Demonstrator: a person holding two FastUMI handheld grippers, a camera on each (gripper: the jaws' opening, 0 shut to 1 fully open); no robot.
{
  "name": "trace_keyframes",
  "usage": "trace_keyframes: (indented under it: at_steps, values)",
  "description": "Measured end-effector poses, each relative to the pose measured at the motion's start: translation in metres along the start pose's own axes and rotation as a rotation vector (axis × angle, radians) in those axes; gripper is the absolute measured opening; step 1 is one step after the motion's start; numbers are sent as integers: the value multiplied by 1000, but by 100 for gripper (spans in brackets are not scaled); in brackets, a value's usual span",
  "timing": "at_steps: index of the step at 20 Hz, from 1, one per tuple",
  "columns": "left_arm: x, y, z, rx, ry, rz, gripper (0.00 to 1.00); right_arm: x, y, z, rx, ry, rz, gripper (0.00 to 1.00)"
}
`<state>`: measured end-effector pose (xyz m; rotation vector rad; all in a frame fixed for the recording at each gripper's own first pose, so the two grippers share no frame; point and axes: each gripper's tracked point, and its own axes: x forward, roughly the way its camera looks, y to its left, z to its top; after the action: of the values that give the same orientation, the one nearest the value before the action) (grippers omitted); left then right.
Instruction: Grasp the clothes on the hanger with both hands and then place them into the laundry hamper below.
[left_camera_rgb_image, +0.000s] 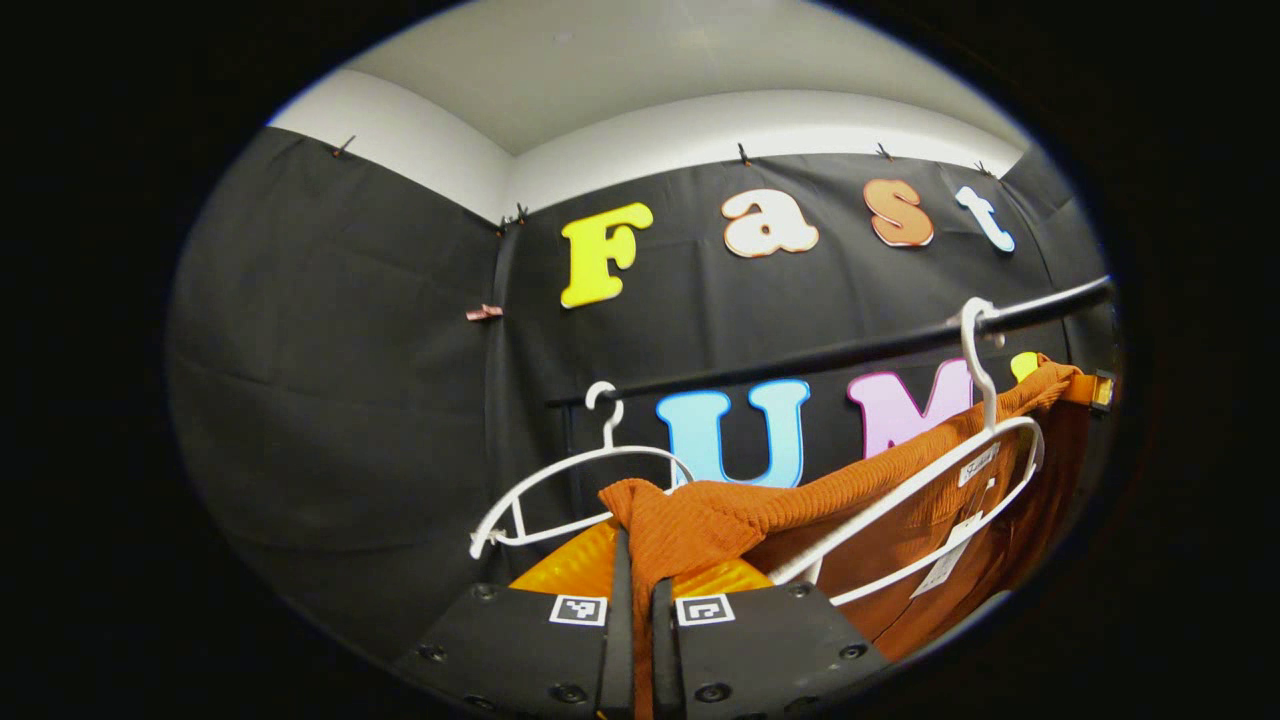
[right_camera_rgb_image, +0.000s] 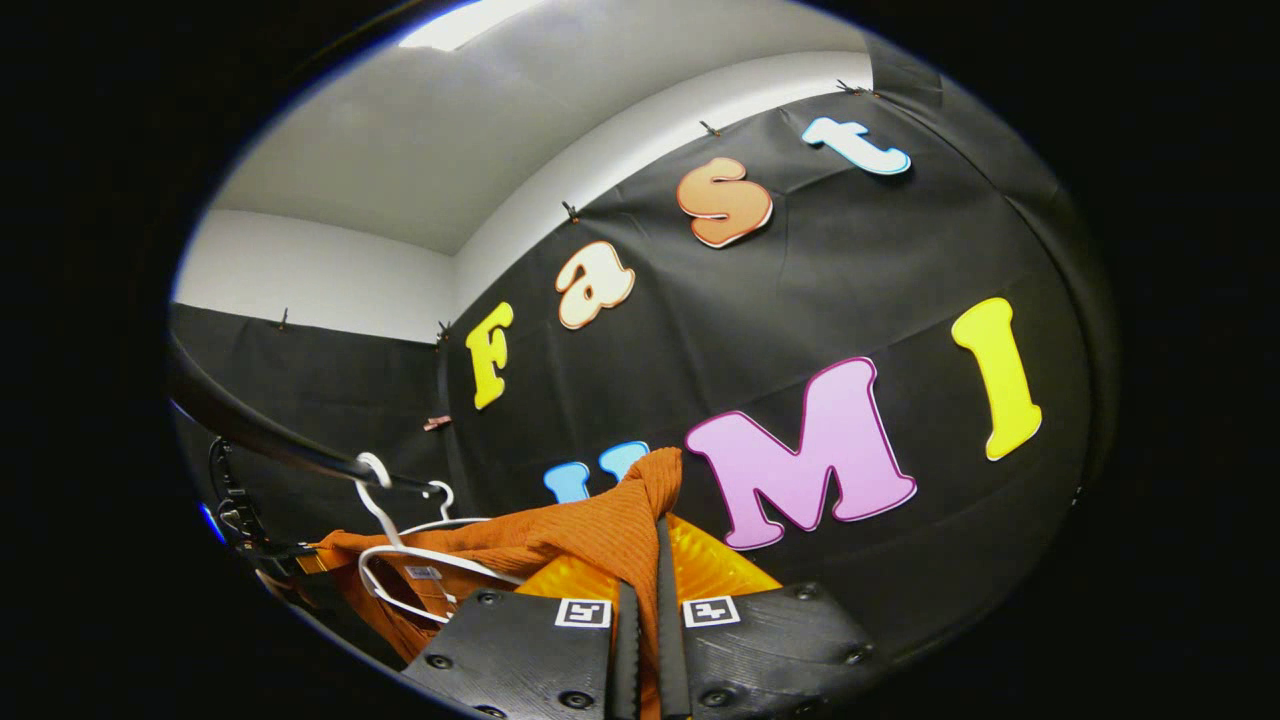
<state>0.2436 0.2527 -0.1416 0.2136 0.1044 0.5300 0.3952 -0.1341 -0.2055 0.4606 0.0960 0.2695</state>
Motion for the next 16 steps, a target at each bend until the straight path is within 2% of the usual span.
trace_keyframes:
  at_steps: [1, 2, 4, 6, 7, 8, 10, 13, 15, 16]
  values:
    - [3, -1, -13, -9, 34, -8, 12, 1, -3, -10, 7, 25, -10, 17]
    - [5, -2, -26, -23, 63, -10, 12, 2, -4, -17, 15, 43, -11, 12]
    - [4, -6, -43, -47, 105, -26, 11, 4, -13, -30, 4, 76, -27, 12]
    - [4, -2, -46, -68, 99, -29, 11, 2, -13, -35, 33, 75, -10, 12]
    - [5, -2, -47, -88, 96, -38, 11, 1, -11, -35, 52, 71, 5, 16]
    - [5, -2, -50, -103, 99, -48, 11, 1, -13, -38, 59, 78, 7, 12]
    - [4, 4, -66, -114, 143, -65, 11, 2, -15, -46, 71, 103, 21, 12]
    - [2, 4, -87, -226, 213, -109, 11, 5, -10, -54, 132, 132, 45, 12]
    - [-3, -3, -102, -278, 243, -133, 11, 4, -22, -73, 101, 180, 13, 12]
    - [-7, -8, -113, -272, 268, -139, 12, 2, -32, -87, 97, 215, -23, 17]
